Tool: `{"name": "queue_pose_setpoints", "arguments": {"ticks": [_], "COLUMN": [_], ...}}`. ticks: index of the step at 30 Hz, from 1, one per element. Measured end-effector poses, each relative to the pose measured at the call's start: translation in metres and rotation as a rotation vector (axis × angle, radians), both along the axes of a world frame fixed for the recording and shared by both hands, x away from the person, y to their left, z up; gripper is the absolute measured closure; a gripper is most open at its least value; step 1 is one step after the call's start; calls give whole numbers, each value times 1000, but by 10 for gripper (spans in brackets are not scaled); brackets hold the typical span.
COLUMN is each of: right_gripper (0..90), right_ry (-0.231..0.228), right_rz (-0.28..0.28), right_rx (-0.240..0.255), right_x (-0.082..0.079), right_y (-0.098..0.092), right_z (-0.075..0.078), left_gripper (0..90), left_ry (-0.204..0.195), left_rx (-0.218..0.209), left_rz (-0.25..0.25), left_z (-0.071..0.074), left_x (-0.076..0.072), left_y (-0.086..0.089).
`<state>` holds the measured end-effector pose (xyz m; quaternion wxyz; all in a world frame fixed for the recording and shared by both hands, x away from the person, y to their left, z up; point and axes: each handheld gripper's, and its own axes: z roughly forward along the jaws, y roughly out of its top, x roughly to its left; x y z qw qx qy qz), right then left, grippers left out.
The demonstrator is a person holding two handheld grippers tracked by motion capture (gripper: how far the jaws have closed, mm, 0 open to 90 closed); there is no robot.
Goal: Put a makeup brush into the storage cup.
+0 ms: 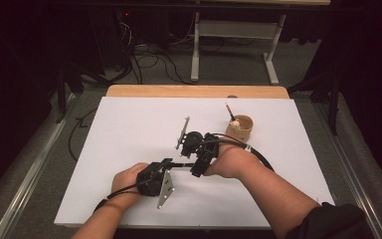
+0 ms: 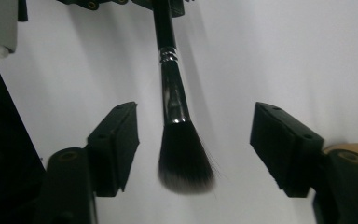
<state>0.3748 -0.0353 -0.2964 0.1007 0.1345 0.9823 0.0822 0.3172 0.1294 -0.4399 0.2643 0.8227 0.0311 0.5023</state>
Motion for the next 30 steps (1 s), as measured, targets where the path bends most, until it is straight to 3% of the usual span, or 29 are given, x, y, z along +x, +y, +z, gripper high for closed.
{"name": "queue_pose_setpoints", "arguments": {"ticks": [6,15,21,30], "right_gripper": [165,12,12,12], "right_ry": [-33,-62,-76,-63], "right_rz": [-19,-44,-72,-94], "right_rx": [-2,-16,6,20], "right_x": [1,3,5,7], "right_y": [-11,-27,-42,-67], "right_z": [3,-1,-1,-21], "left_gripper": [785,786,785,786], "left_ry": [-2,-1,7,3], "left_rx": [-10,-37,-46,-57], "left_rz": [19,31,38,52], "left_z": [1,2,3,4], "left_x": [1,3,4,5], "left_y": [2,6,8,12]}}
